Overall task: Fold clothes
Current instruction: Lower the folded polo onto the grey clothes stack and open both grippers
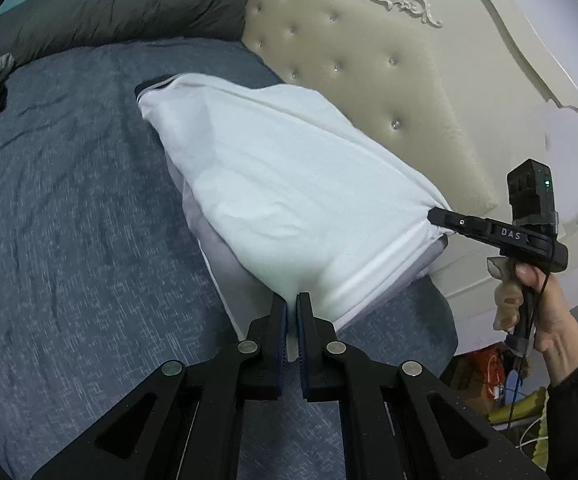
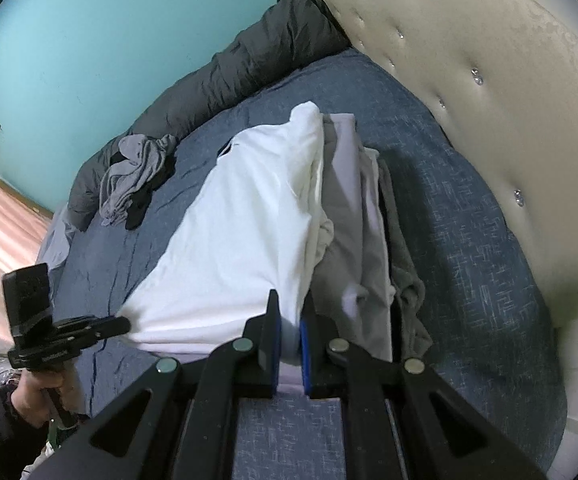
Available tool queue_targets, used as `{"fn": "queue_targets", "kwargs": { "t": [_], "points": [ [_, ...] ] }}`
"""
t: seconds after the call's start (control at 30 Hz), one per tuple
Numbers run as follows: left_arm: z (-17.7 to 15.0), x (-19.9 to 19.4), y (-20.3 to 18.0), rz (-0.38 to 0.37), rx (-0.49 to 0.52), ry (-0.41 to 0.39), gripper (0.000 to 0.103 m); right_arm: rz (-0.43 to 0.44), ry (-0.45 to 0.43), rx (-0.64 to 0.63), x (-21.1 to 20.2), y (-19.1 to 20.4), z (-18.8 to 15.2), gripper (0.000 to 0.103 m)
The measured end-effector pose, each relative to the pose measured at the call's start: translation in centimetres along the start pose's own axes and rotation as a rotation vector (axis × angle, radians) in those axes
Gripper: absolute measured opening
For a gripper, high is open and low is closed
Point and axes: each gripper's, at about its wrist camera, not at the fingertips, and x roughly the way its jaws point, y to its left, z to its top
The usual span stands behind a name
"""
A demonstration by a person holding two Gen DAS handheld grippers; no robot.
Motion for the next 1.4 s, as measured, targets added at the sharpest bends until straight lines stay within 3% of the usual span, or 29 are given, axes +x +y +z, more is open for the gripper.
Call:
{"fn": "queue_targets", "kwargs": {
  "t": [0.27,0.43,0.87,1.27,1.4],
  "points": [
    [-0.6,-0.8,-0.2,-0.023,-0.004,-0.008,0.004,-0.001,0.022,-0.028,-1.5,1.1,-0.8,0.007],
    [-1.1,-0.6,-0.2,-0.006,0.005,0.008,0.004,-0.019,0.052,0.012,-0.3,0.2,-2.5,0.007],
    [-2.8,0.1,0.5,-0.003,-0.008,0.020,0.004,-0.016,0.029,0.049,-0.7,-0.3,-4.1,0.010],
    [-1.3,-2.5,0.7,0.026,-0.031,-0.089,0.004,-0.052,0.046,0.010,-2.7,0.8,-4.2,0.012],
    [-1.4,-4.1,0.9,0.046,-0.039,-0.151,0.004,-0.051,-0.009,0.010,-5.2,1.2,-3.2,0.012]
  ]
}}
